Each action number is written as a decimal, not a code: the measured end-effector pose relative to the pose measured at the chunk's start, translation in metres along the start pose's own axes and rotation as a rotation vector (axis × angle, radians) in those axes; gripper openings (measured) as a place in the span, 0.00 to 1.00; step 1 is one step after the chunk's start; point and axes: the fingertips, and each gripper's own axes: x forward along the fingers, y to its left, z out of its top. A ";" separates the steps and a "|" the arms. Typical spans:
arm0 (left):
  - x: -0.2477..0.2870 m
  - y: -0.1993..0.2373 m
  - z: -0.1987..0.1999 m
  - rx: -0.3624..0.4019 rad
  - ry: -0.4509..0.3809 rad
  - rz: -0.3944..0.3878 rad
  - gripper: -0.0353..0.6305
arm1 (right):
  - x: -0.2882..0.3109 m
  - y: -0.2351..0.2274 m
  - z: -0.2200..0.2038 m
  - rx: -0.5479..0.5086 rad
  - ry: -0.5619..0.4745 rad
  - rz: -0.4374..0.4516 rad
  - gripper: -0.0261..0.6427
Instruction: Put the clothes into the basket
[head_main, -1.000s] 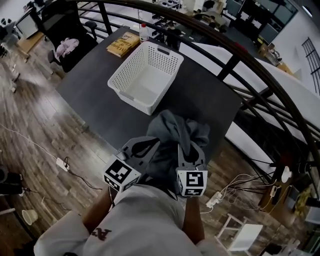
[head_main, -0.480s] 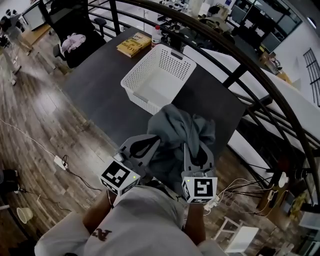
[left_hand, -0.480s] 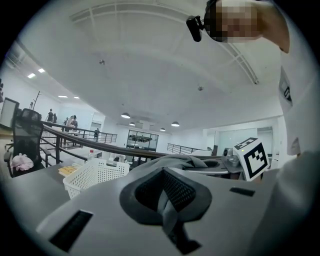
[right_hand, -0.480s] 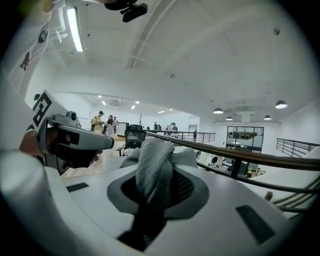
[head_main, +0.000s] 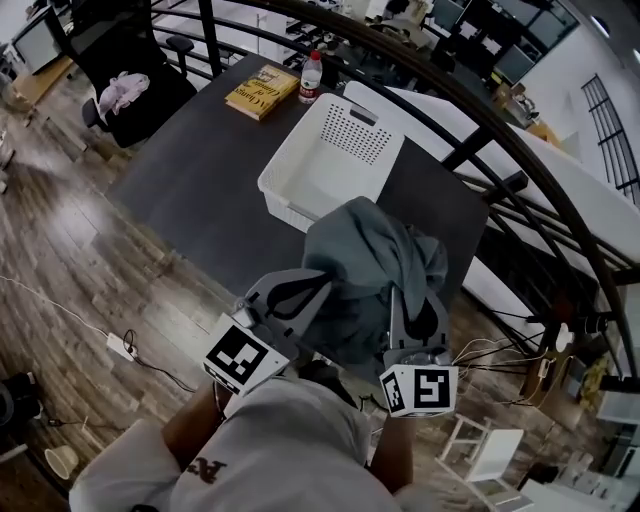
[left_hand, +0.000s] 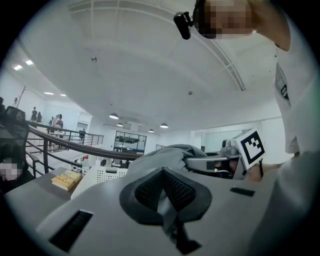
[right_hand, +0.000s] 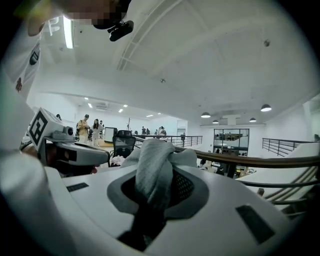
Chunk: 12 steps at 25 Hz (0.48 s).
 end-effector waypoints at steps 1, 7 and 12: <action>-0.002 0.005 0.002 0.000 -0.003 -0.003 0.04 | 0.002 0.003 0.004 -0.004 -0.003 -0.006 0.16; -0.008 0.030 0.011 -0.010 -0.020 0.004 0.04 | 0.022 0.015 0.022 -0.020 -0.021 -0.003 0.16; -0.002 0.044 0.022 0.011 -0.021 0.054 0.04 | 0.038 0.010 0.045 -0.004 -0.077 0.043 0.16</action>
